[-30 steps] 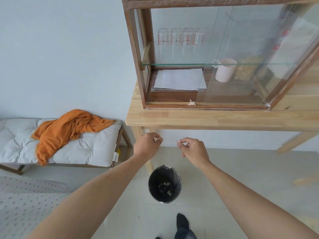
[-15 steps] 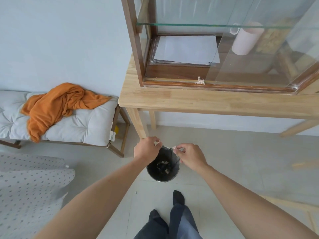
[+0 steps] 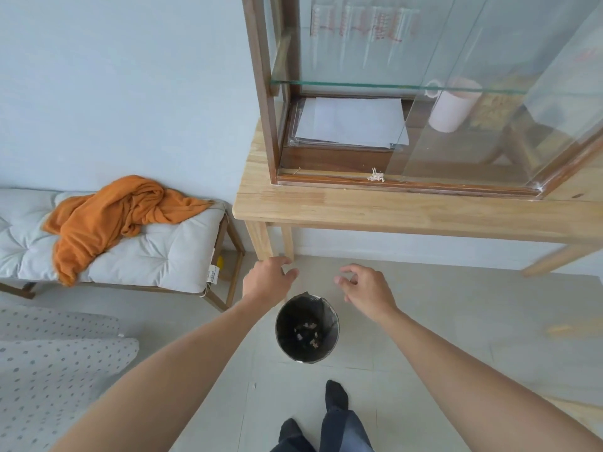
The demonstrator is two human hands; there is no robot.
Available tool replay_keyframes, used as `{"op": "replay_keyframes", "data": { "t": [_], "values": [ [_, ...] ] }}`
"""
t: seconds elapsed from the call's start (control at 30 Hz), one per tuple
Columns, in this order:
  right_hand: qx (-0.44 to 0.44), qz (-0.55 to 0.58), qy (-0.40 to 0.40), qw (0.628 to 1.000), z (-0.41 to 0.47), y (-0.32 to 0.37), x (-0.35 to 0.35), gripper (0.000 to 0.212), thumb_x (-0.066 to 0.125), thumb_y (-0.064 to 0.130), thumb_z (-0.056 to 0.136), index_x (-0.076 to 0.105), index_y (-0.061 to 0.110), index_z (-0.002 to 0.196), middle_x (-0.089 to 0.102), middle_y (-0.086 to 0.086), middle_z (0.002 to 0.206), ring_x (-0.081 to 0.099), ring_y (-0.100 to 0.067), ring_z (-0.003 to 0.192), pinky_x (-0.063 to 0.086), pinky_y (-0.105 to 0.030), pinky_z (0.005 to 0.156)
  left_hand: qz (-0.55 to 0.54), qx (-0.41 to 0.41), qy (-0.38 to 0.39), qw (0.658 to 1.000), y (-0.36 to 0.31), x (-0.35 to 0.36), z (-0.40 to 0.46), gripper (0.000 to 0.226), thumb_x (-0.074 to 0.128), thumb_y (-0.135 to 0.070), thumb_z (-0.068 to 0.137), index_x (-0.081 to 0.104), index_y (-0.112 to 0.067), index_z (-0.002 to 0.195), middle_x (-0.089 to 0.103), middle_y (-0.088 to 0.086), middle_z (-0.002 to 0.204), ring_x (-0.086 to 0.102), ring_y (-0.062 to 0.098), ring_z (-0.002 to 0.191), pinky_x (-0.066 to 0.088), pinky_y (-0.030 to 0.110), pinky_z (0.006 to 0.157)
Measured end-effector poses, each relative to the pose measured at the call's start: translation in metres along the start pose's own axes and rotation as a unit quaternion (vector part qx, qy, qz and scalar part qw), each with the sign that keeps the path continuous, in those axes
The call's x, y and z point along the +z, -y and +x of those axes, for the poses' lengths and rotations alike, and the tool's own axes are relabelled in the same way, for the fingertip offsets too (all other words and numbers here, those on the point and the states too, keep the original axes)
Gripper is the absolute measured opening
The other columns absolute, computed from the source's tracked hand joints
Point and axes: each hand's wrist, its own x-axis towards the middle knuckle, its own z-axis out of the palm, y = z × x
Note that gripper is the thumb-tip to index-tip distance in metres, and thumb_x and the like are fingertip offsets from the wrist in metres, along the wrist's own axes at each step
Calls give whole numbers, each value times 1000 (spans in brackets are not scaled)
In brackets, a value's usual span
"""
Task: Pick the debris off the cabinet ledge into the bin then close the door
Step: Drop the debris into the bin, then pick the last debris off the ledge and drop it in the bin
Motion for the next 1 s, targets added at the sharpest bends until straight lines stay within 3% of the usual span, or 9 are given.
{"op": "replay_keyframes", "data": {
  "t": [0.1,0.23,0.33,0.5,0.63,0.77,0.9,1.0],
  "values": [
    [-18,23,-35,999,-8,21,-22,35,68,44,103,74,24,131,77,3,71,75,-16,77,61,-40,87,-2,28,-22,999,-15,-25,-4,43,61,-46,106,66,-27,143,76,-3,94,75,21,88,65,42,81],
    [-38,35,-80,995,-19,42,-50,34,67,44,103,75,25,130,77,2,72,75,-16,77,61,-40,86,-16,69,-49,996,-38,-54,-11,43,60,-49,105,68,-28,142,69,-7,95,73,19,92,64,41,83],
    [-43,53,-107,992,-22,52,-70,31,67,45,102,76,27,126,78,2,70,75,-15,75,62,-41,82,-22,104,-73,992,-56,-72,-12,42,62,-49,104,69,-27,139,66,-9,94,66,18,90,56,34,75],
    [-65,60,-141,986,-10,64,-101,27,68,44,102,77,29,123,74,8,61,72,-3,63,61,-37,77,-31,113,-97,988,-82,-96,1,42,63,-50,103,70,-29,138,68,-10,85,71,23,99,55,36,76],
    [-81,46,-158,983,11,75,-120,28,67,42,103,77,27,124,75,8,72,77,-17,79,62,-41,84,-36,95,-116,988,-94,-103,20,41,63,-50,102,69,-32,138,72,-9,84,71,25,105,58,39,81],
    [-88,29,-168,981,37,84,-134,31,64,40,104,74,30,132,76,5,77,72,-22,80,62,-42,82,-34,78,-139,987,-100,-106,42,41,62,-49,102,68,-34,140,79,5,107,72,30,106,60,44,83],
    [-82,-1,-167,983,61,91,-144,42,60,43,105,67,33,145,85,-3,101,76,-30,105,60,-45,91,-61,57,-146,986,-105,-108,64,38,60,-46,104,68,-38,140,78,6,110,72,32,102,61,47,86],
    [-84,-45,-168,981,74,91,-147,46,57,43,107,62,33,152,86,-3,107,75,-31,114,60,-44,92,-83,40,-146,985,-108,-108,79,35,60,-42,104,71,-35,137,78,6,114,72,33,103,61,48,88]
  ]
}}
